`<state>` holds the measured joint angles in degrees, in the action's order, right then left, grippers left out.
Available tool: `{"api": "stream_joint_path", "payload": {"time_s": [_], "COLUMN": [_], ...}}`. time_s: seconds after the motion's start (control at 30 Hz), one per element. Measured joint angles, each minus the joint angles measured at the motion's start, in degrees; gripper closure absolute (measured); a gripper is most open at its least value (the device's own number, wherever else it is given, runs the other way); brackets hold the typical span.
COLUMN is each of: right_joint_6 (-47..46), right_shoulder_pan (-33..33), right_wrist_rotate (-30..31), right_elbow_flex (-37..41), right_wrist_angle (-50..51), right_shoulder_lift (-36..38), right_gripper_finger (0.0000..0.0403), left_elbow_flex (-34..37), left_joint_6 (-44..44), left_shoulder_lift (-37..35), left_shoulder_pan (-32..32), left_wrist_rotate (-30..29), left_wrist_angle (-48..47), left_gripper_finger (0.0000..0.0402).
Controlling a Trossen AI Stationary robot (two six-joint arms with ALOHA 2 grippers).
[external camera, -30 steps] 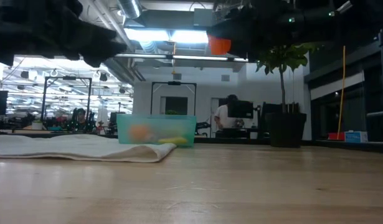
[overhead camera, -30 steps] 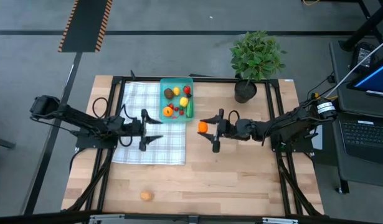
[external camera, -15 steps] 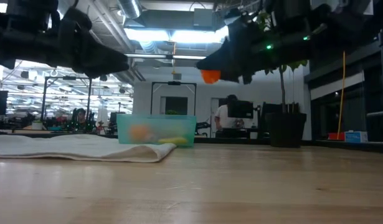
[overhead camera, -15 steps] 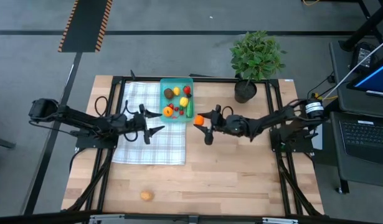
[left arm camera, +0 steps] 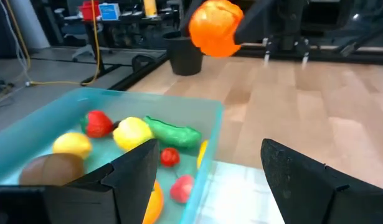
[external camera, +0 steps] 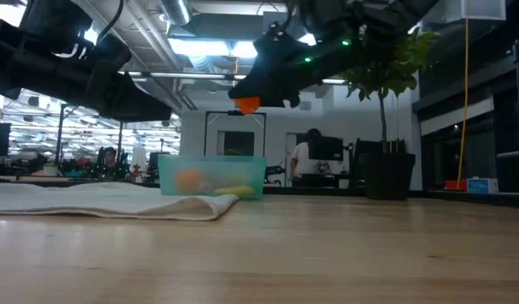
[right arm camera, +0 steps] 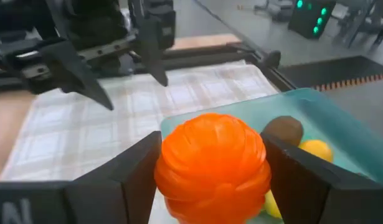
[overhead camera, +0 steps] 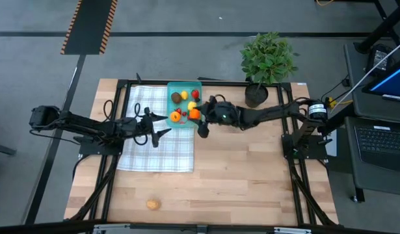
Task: Pick and placing Produce into tupperware
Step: Put the orange squash into the blue bin
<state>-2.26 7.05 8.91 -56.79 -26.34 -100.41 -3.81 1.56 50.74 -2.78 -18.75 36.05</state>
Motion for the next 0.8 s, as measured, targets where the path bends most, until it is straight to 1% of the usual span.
{"api": "stream_joint_path", "payload": {"time_s": [0.13, 0.27, 0.4, 0.47, 0.57, 0.67, 0.73, 0.8], "right_joint_6": [1.11, -1.01, -1.78, -1.8, -1.94, -1.9, -1.92, -1.98], "right_shoulder_pan": [2.61, 5.46, 6.77, 7.1, 7.5, 7.76, 8.13, 8.5], "right_wrist_rotate": [-1.12, -9.63, -11.57, -11.64, -11.64, -11.63, -11.63, -11.66], "right_elbow_flex": [-5.96, -11.45, -14.71, -15.72, -16.7, -16.91, -16.9, -16.92], "right_wrist_angle": [8.13, 17.44, 23.77, 25.77, 28.31, 27.16, 27.12, 25.04], "right_shoulder_lift": [-1.44, -2.73, -3.49, -3.46, -3.43, -3.95, -4.34, -5.27], "right_gripper_finger": [0.0152, 0.0152, 0.0152, 0.0152, 0.0152, 0.0152, 0.0152, 0.0152], "left_elbow_flex": [0.0, 0.0, 0.0, 0.0, 0.0, 0.0, 0.0, 0.0], "left_joint_6": [-1.36, -1.99, -1.72, -1.49, -0.8, -0.77, -0.72, -0.67], "left_shoulder_lift": [-0.15, -0.2, -0.17, -0.17, -0.17, -0.17, -0.17, -0.17], "left_shoulder_pan": [-1.09, -2.13, -2.26, -2.19, -2.11, -2.08, -2.08, -2.08], "left_wrist_rotate": [-1.88, -2.18, -2.18, -2.06, 0.73, 3.55, 4.28, 4.62], "left_wrist_angle": [-0.09, -0.34, -2.52, -4.06, -4.5, -4.51, -4.48, -4.41], "left_gripper_finger": [0.0127, 0.0127, 0.0127, 0.0127, 0.0127, 0.0127, 0.0127, 0.0127]}}
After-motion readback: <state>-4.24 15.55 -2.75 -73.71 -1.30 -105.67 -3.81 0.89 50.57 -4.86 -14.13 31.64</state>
